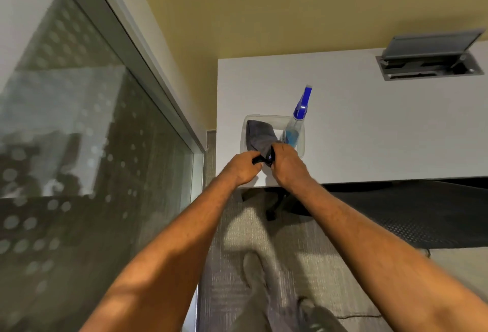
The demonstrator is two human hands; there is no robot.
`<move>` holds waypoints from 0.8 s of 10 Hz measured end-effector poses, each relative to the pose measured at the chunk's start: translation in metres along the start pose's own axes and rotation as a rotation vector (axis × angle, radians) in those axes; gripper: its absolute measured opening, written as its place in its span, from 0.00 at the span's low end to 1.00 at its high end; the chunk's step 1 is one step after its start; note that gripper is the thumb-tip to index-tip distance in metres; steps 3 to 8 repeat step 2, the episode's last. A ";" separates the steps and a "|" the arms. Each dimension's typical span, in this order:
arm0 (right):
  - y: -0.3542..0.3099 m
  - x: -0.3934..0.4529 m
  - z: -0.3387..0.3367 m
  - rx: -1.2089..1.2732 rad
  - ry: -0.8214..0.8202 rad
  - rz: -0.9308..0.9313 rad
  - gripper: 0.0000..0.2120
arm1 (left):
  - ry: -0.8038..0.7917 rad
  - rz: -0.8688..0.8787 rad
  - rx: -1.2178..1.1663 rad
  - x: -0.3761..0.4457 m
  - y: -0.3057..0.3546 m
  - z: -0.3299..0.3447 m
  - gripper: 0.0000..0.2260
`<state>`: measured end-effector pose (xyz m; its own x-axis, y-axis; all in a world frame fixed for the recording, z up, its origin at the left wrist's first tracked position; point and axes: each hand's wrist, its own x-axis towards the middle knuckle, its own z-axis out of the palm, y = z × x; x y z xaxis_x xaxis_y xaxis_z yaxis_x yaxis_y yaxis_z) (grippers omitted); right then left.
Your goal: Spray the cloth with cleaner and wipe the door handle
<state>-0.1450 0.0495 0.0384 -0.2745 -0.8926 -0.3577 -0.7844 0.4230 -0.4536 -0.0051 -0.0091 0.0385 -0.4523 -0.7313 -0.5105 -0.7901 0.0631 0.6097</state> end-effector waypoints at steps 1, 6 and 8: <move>0.001 -0.010 -0.009 0.059 0.010 -0.001 0.25 | 0.066 -0.011 -0.016 -0.021 0.003 0.008 0.20; 0.004 -0.023 -0.014 0.056 0.021 -0.050 0.26 | 0.122 -0.038 -0.033 -0.036 0.002 0.014 0.22; 0.004 -0.023 -0.014 0.056 0.021 -0.050 0.26 | 0.122 -0.038 -0.033 -0.036 0.002 0.014 0.22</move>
